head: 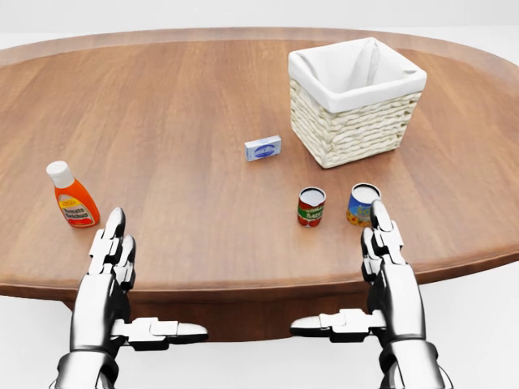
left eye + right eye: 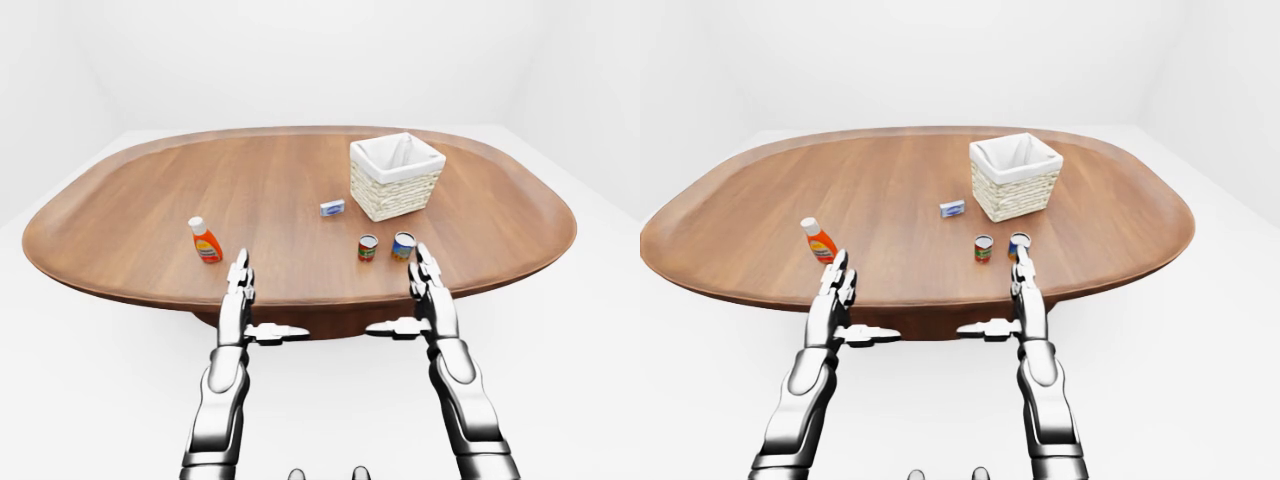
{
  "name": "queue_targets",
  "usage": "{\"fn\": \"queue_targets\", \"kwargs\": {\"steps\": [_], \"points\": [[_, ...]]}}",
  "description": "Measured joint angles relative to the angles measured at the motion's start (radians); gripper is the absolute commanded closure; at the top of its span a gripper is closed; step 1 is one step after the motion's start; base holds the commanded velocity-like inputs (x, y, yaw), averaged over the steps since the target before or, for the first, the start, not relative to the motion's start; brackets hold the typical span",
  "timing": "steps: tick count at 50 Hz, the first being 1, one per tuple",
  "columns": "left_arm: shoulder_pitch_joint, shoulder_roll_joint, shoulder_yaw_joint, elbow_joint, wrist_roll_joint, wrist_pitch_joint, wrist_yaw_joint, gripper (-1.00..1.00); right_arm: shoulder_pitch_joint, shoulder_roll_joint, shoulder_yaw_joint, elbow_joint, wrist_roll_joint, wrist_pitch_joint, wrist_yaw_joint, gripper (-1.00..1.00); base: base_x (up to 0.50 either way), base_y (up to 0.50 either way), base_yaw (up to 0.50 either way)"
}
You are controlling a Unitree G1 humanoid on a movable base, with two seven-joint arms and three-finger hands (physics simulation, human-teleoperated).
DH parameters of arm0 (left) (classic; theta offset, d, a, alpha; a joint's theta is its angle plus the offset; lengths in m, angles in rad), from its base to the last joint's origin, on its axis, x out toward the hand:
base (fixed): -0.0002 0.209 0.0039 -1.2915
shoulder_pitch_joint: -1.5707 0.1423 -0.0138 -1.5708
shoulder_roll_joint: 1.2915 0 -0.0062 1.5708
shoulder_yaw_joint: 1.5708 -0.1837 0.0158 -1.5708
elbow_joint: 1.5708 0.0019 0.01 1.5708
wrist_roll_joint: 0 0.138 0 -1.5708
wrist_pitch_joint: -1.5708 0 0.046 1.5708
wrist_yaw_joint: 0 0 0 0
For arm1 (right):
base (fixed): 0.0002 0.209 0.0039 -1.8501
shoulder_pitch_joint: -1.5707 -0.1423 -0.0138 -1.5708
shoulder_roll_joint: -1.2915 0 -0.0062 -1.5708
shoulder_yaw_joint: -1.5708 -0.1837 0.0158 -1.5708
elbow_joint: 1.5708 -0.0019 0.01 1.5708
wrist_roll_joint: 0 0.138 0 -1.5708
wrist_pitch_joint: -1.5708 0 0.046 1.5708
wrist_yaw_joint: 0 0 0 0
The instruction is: Pick up the tomato sauce, and put it in the basket.
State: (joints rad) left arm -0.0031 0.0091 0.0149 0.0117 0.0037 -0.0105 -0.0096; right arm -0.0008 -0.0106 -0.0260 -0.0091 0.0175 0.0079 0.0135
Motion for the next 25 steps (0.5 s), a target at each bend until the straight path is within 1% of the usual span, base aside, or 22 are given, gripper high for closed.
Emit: {"fn": "queue_targets", "kwargs": {"steps": [8,13,16,19,25], "points": [[-0.005,0.006,0.012,0.012,-0.002,-0.005,-0.015,-1.0,-0.003,-0.012,-0.029,-0.016,0.019,0.014,0.009,-1.0,0.0,0.0,0.0],[-0.005,0.009,0.021,0.001,-0.012,0.0,-0.022,-1.0,-0.005,-0.018,-0.041,-0.024,0.025,0.019,0.011,-1.0,0.0,0.0,0.0],[-0.01,0.02,0.042,-0.018,-0.024,0.012,-0.023,-1.0,-0.004,-0.024,-0.06,-0.03,0.035,0.016,0.011,-1.0,0.0,0.0,0.0],[-0.02,0.036,0.075,-0.038,-0.04,0.031,-0.022,-1.0,-0.001,-0.036,-0.091,-0.045,0.052,0.019,0.008,-1.0,0.0,0.0,0.0],[-0.059,0.087,0.177,-0.042,-0.122,0.069,-0.006,-1.0,0.019,-0.063,-0.186,-0.106,0.113,0.035,0.012,-1.0,0.0,0.0,0.0]]}}
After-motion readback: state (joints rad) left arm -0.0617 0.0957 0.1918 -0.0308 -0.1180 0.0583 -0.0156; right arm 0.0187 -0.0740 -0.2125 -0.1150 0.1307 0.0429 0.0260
